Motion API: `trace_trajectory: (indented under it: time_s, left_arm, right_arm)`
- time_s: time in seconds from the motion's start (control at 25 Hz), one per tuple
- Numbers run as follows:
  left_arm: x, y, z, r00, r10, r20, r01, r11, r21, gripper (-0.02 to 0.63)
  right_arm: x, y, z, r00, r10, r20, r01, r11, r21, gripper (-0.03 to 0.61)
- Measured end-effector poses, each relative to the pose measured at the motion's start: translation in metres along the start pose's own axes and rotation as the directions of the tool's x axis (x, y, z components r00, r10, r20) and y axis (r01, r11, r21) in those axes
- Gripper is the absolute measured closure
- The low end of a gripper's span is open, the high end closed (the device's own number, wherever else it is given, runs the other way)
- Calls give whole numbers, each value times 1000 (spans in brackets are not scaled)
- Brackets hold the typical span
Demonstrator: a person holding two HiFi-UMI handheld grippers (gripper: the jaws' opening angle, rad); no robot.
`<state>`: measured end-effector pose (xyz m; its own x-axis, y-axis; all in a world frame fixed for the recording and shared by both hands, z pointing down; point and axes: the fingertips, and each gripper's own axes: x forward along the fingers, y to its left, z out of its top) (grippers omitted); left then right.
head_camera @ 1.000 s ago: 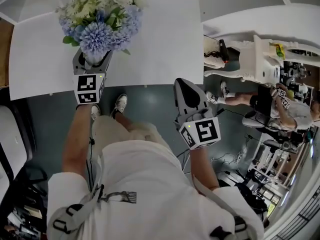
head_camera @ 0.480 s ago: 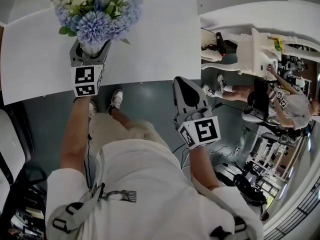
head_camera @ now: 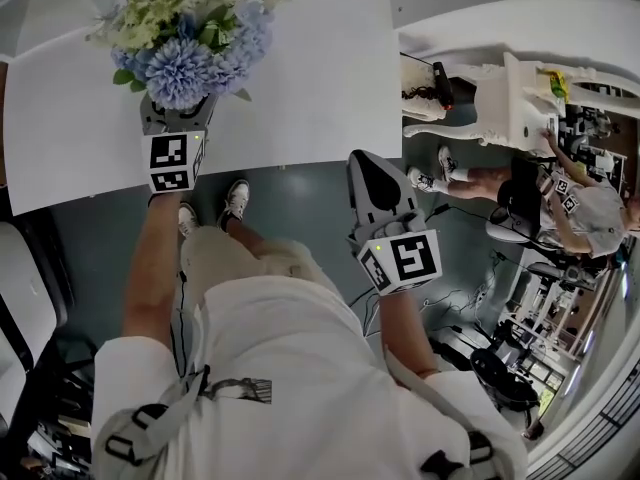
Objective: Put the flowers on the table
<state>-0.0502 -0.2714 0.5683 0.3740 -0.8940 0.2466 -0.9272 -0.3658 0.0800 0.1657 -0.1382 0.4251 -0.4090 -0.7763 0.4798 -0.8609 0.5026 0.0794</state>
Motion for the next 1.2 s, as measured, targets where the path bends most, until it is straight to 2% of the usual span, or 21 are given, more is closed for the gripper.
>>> trace_trajectory:
  time_s: [0.12, 0.4, 0.68, 0.92, 1.2]
  left_arm:
    - [3, -1, -2, 1000, -1, 2, 1, 1000, -4, 244]
    - [10, 8, 2, 1000, -21, 14, 20, 999, 43, 244]
    - [20, -4, -2, 1000, -28, -13, 28, 998, 59, 244]
    - [18, 5, 6, 999, -19, -26, 21, 997, 73, 244]
    - [14, -6, -1, 1000, -11, -8, 11, 997, 74, 244]
  right_arm:
    - [3, 0, -1, 1000, 3, 4, -3, 1000, 1, 569]
    - [13, 3, 8, 1000, -4, 7, 4, 1000, 3, 569]
    - [13, -10, 4, 1000, -2, 15, 1, 1000, 14, 569]
    - [13, -3, 12, 1000, -3, 24, 2, 1000, 23, 569]
    - [-5, -8, -7, 1000, -14, 23, 13, 999, 30, 569]
